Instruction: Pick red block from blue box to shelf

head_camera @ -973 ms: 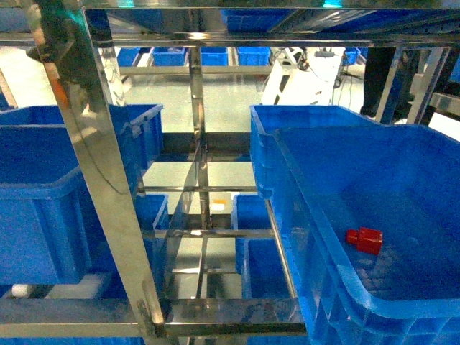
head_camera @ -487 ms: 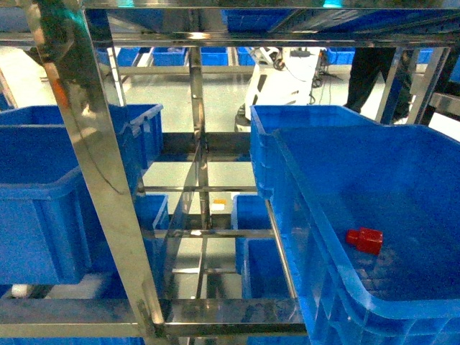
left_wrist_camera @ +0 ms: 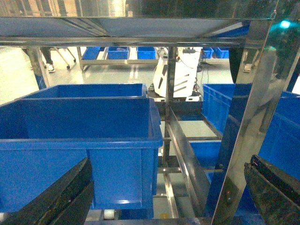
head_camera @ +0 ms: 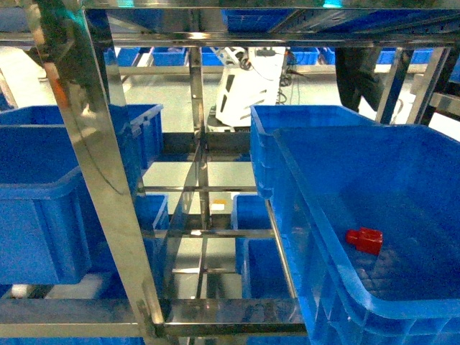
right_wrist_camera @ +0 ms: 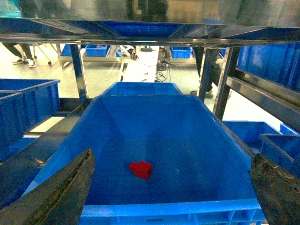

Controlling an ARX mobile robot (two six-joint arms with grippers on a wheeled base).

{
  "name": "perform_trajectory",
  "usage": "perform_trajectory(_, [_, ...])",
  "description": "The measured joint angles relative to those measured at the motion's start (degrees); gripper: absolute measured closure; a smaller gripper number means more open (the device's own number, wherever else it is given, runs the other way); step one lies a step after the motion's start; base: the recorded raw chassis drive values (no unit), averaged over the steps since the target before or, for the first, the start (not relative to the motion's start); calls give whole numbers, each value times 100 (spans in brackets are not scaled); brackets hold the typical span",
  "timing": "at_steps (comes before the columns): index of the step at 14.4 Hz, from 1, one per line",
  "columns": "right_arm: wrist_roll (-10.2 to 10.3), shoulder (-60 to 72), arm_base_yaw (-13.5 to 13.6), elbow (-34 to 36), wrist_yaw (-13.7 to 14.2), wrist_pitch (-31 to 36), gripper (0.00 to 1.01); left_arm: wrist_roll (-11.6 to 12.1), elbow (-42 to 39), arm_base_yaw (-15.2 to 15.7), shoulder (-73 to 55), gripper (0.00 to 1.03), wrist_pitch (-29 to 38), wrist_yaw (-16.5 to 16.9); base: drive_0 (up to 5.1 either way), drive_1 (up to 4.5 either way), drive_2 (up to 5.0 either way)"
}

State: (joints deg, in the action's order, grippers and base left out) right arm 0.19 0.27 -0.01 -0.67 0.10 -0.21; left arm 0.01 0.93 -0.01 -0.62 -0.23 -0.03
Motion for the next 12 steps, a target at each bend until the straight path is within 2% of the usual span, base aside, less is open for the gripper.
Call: perform_trajectory(12, [0,0,0,0,0,-2,3,0,0,0,0,5,2,0,0,0,0])
